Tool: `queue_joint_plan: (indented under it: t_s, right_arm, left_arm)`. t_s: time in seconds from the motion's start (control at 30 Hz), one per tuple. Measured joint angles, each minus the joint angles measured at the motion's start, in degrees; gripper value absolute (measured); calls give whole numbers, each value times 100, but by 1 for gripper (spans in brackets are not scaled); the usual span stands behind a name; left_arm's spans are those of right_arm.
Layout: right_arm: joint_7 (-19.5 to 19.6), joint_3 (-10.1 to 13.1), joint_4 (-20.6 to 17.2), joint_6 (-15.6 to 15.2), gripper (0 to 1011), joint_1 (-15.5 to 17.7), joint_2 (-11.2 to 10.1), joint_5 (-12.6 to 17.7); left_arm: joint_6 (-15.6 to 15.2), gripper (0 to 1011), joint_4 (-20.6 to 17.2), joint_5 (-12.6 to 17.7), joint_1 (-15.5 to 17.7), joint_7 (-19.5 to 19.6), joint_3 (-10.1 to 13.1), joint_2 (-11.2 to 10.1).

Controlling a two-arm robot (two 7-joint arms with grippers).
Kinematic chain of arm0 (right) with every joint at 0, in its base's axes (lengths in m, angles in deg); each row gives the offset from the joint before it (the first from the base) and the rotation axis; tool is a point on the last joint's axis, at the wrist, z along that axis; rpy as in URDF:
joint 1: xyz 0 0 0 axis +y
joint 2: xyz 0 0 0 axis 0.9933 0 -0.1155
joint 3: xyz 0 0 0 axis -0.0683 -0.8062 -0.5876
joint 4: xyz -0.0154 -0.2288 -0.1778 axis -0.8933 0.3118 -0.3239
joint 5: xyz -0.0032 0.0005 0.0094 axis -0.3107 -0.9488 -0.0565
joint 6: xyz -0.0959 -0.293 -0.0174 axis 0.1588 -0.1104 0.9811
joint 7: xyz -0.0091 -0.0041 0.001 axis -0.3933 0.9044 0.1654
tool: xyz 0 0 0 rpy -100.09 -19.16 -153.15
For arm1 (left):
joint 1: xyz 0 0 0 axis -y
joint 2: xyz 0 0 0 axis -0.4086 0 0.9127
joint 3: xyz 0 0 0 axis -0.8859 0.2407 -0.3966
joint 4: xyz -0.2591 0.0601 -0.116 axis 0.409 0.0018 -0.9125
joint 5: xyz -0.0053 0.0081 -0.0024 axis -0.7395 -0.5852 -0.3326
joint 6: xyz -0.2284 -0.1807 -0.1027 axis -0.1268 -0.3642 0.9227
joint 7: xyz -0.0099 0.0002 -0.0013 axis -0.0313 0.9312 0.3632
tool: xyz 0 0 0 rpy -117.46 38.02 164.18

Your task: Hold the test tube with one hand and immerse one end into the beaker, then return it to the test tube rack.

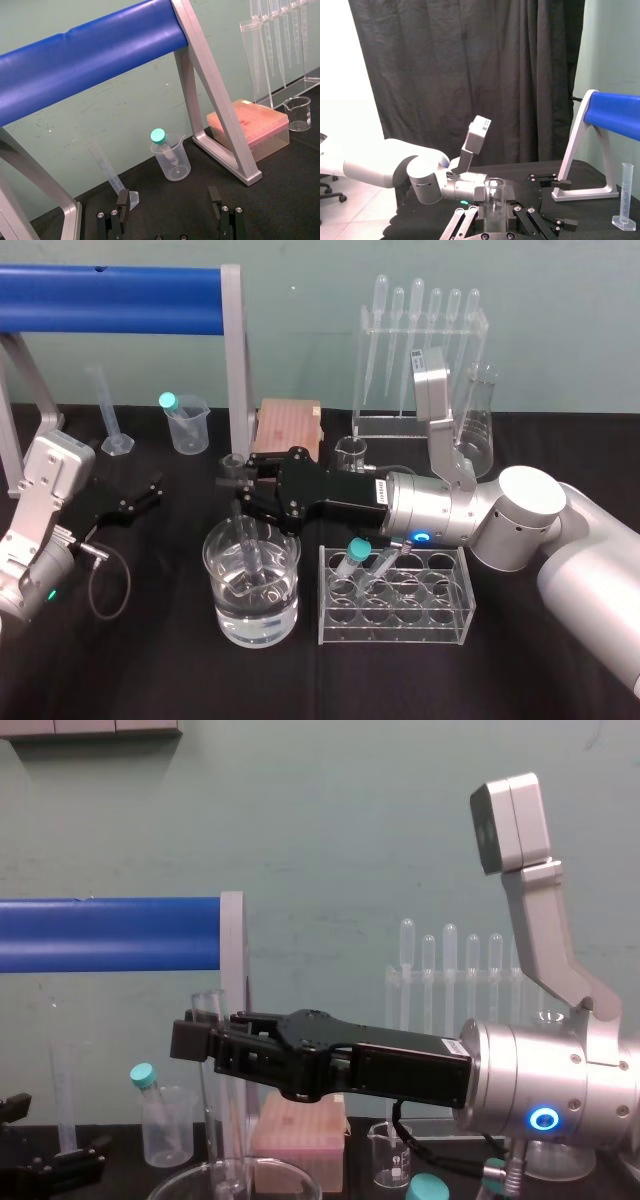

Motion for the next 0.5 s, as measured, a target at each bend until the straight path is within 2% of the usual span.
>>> queue_joint_plan:
  t_s: [0.5]
  right_arm:
    - [0, 0, 0, 0, 247, 0, 0, 0]
  left_arm:
    - [0, 1000, 0, 0, 0, 0, 0, 0]
